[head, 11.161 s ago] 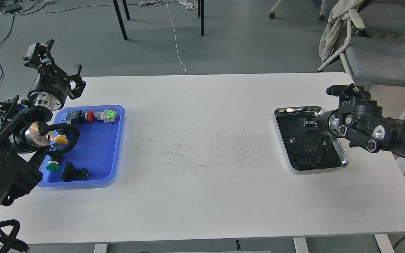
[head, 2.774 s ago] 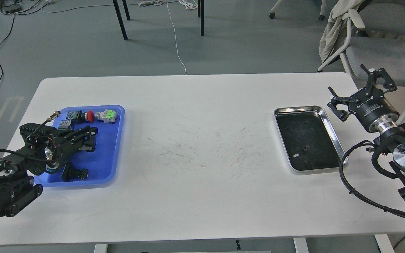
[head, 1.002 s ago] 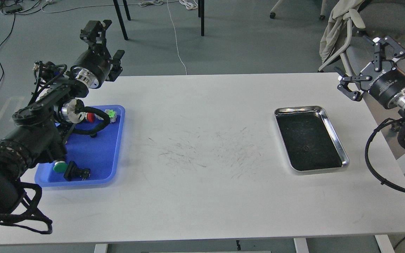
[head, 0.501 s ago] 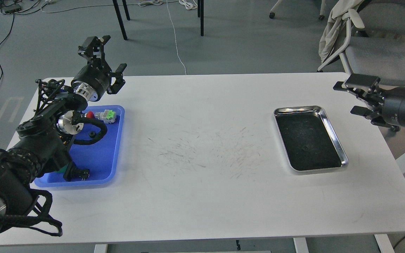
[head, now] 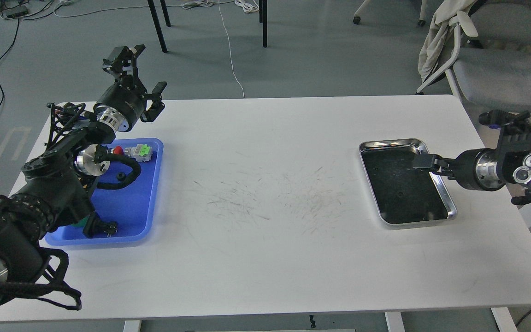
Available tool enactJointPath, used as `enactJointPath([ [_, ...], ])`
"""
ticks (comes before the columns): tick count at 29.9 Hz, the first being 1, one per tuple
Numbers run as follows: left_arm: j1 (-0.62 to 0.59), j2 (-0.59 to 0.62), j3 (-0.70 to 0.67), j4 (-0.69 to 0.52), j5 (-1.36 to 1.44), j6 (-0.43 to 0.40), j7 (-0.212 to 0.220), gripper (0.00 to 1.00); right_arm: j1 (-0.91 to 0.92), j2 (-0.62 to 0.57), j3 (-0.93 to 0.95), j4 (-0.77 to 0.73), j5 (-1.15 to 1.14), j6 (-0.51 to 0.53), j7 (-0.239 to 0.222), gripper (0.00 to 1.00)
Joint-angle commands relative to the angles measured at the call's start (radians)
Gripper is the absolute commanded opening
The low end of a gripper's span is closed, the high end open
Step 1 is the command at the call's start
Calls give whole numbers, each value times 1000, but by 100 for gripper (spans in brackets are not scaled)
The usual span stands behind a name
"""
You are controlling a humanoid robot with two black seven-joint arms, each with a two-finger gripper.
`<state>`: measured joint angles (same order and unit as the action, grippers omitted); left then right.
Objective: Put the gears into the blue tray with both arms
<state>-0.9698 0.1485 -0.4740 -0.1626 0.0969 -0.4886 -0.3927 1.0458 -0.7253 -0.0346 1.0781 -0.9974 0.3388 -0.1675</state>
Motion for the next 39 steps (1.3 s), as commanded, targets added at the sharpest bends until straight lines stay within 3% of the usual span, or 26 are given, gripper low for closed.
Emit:
enactJointPath([
  [1, 2, 8, -1, 1, 0, 0, 0, 98, 20, 102, -50, -55, -1, 0, 3, 98],
  [17, 2, 16, -2, 2, 0, 0, 0, 98, 80, 161, -225, -81, -55, 12, 11, 97],
  [26, -4, 11, -3, 2, 0, 0, 0, 98, 88, 170, -281, -83, -58, 14, 19, 89],
  [31, -6, 9, -3, 2, 0, 0, 0, 98, 94, 181, -291, -98, -61, 14, 20, 70],
  [37, -6, 9, -3, 2, 0, 0, 0, 98, 96, 195, -291, -109, -90, 14, 19, 32],
  [39, -6, 11, -3, 1, 0, 0, 0, 98, 96, 195, -292, -113, -92, 14, 19, 29],
])
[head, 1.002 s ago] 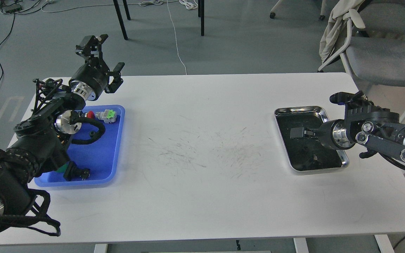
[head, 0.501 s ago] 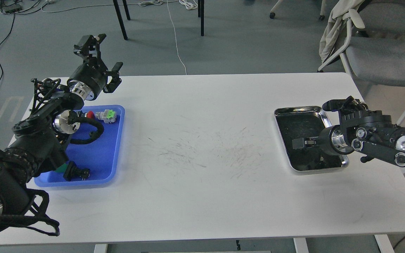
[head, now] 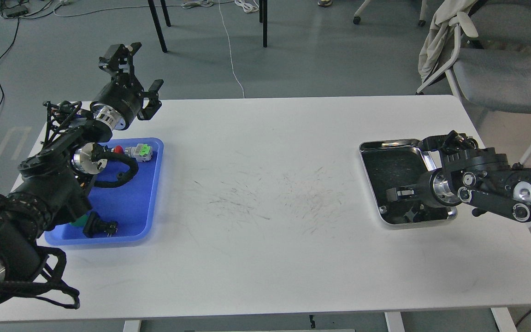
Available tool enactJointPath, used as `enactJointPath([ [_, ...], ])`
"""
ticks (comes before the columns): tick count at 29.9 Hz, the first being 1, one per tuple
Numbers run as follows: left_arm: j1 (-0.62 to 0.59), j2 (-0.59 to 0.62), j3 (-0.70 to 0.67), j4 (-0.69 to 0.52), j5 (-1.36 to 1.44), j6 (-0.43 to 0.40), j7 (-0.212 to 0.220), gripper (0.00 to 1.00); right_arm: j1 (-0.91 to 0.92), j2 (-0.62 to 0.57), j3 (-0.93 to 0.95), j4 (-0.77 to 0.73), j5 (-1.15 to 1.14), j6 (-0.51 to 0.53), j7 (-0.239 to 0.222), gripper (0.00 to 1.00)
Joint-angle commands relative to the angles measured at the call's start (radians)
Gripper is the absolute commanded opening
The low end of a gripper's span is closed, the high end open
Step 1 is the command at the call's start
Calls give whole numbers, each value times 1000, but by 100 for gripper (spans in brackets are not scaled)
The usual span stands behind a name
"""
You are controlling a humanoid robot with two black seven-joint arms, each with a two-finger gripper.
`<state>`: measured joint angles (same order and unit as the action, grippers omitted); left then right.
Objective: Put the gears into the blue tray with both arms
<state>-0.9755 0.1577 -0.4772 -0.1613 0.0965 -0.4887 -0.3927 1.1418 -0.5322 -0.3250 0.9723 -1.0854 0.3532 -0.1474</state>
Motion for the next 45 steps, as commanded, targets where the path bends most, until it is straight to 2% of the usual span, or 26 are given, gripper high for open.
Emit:
enactJointPath([
  [1, 0, 2, 0, 0, 0, 0, 0, 98, -1, 1, -6, -6, -4, 0, 0, 22],
  [3, -2, 3, 0, 0, 0, 0, 0, 98, -1, 3, -16, -6, -4, 0, 0, 9],
  [6, -2, 3, 0, 0, 0, 0, 0, 98, -1, 3, -19, -4, -2, 1, 5, 2],
  [16, -3, 2, 0, 0, 0, 0, 0, 98, 59, -23, -16, 25, 13, 4, 19, 2],
  [27, -8, 0, 0, -1, 0, 0, 0, 98, 338, -192, 24, 161, 151, -2, 25, 2],
  [32, -8, -6, 0, -1, 0, 0, 0, 98, 446, -213, 112, 171, 252, -8, 75, 2],
  [37, -9, -9, 0, -1, 0, 0, 0, 98, 513, -192, 123, 215, 332, -31, 77, 2],
  [45, -9, -10, 0, -1, 0, 0, 0, 98, 442, 3, 107, 224, 418, -122, 80, 2],
])
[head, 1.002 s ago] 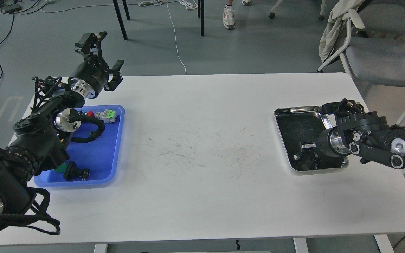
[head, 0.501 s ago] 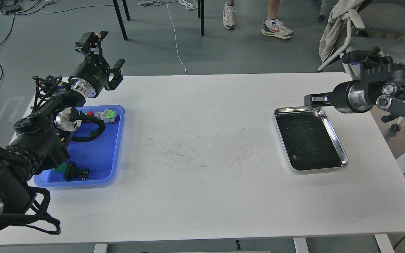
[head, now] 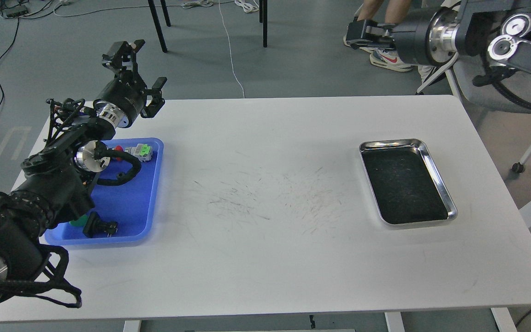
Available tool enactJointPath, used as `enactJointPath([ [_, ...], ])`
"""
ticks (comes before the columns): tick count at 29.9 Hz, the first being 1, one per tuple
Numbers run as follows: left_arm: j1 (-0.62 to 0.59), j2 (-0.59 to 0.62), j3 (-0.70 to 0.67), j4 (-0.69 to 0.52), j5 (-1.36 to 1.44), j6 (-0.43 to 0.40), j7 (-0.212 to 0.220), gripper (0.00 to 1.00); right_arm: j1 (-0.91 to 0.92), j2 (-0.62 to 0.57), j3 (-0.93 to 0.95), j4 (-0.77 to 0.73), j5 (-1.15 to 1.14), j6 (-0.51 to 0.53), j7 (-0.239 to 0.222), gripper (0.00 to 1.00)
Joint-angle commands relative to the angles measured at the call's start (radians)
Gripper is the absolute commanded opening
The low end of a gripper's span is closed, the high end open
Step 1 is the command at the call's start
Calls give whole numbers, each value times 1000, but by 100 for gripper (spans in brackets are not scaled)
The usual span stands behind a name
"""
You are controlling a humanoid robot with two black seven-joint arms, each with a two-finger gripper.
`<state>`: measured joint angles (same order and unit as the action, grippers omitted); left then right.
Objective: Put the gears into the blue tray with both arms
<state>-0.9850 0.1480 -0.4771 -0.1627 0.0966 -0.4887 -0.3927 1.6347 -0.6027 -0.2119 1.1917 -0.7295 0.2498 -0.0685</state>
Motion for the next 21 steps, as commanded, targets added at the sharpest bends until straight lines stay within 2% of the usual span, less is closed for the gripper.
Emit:
enactJointPath([
  [1, 0, -1, 0, 0, 0, 0, 0, 98, -76, 111, -6, 3, 80, -33, 1, 2],
  [5, 0, 4, 0, 0, 0, 0, 0, 98, -148, 257, -11, -18, 101, -128, 9, 2],
  [7, 0, 7, 0, 0, 0, 0, 0, 98, -191, 346, -11, -61, 104, -167, 30, 2],
  [12, -1, 10, 0, 0, 0, 0, 0, 98, -312, 516, 14, -176, 111, -193, 137, 3],
  [15, -1, 16, 0, 0, 0, 0, 0, 98, -364, 603, 20, -237, 110, -213, 141, 3],
  [21, 0, 18, 0, 0, 0, 0, 0, 98, -461, 603, 5, -359, 107, -213, 141, 4],
])
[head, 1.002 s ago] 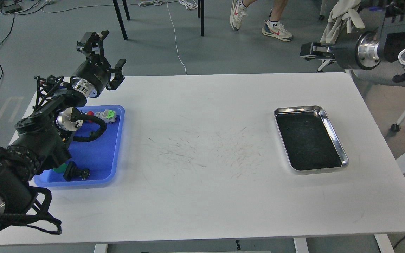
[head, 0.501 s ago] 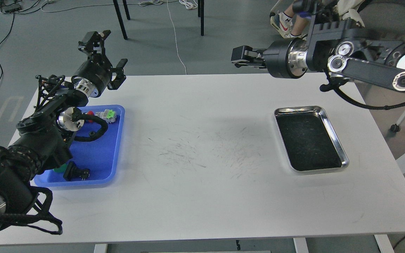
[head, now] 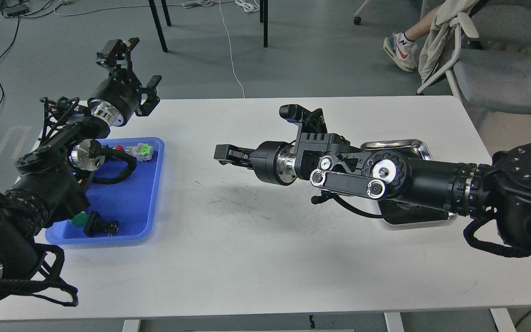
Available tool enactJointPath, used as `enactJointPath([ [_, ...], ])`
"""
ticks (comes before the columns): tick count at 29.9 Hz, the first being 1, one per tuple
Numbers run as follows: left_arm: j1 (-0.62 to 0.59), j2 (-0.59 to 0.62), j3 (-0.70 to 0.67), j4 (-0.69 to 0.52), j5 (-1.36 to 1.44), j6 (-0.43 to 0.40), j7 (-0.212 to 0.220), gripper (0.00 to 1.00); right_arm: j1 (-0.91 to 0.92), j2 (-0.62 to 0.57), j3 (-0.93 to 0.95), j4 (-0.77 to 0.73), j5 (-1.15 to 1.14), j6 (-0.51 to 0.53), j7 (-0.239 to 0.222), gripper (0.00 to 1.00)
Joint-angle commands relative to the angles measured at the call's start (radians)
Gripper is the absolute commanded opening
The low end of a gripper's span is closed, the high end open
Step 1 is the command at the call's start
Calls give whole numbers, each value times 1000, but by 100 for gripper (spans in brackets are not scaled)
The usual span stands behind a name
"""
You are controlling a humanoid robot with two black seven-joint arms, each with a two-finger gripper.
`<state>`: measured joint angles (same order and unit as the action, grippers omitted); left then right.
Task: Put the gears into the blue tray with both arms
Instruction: 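Lower the held part and release it at the table centre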
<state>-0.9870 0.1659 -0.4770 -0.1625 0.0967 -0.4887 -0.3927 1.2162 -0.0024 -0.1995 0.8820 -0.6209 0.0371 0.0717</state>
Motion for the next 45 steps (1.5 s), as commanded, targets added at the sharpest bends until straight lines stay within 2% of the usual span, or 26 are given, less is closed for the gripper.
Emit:
enactJointPath([
  [1, 1, -2, 0, 0, 0, 0, 0, 98, -55, 2, -8, -63, -2, 0, 0, 4],
  [13, 2, -9, -2, 0, -2, 0, -3, 98, -141, 2, 0, -64, 6, -3, 2, 4],
  [18, 2, -6, -2, 0, -2, 0, -3, 98, -144, 2, -1, -51, 7, -2, 3, 10],
  [22, 2, -6, -2, 0, -2, 0, -3, 98, -144, 2, -1, -38, 6, -5, 2, 25],
  [28, 1, -6, -2, 0, -2, 0, -5, 98, -144, 2, -1, -28, 7, -5, 3, 34],
  [32, 1, -6, -2, 0, -2, 0, -3, 98, -142, 2, -1, -9, 21, -6, 5, 43],
  [36, 1, -6, -2, 0, -2, 0, -3, 98, -142, 2, 0, -3, 29, -6, 7, 67],
  [43, 2, 0, 1, 0, 0, 0, -3, 98, -138, 2, 83, -17, 27, -6, 11, 84],
  [45, 2, 1, 1, 0, 0, 0, -2, 98, -135, 2, 121, -23, 27, -6, 11, 85],
])
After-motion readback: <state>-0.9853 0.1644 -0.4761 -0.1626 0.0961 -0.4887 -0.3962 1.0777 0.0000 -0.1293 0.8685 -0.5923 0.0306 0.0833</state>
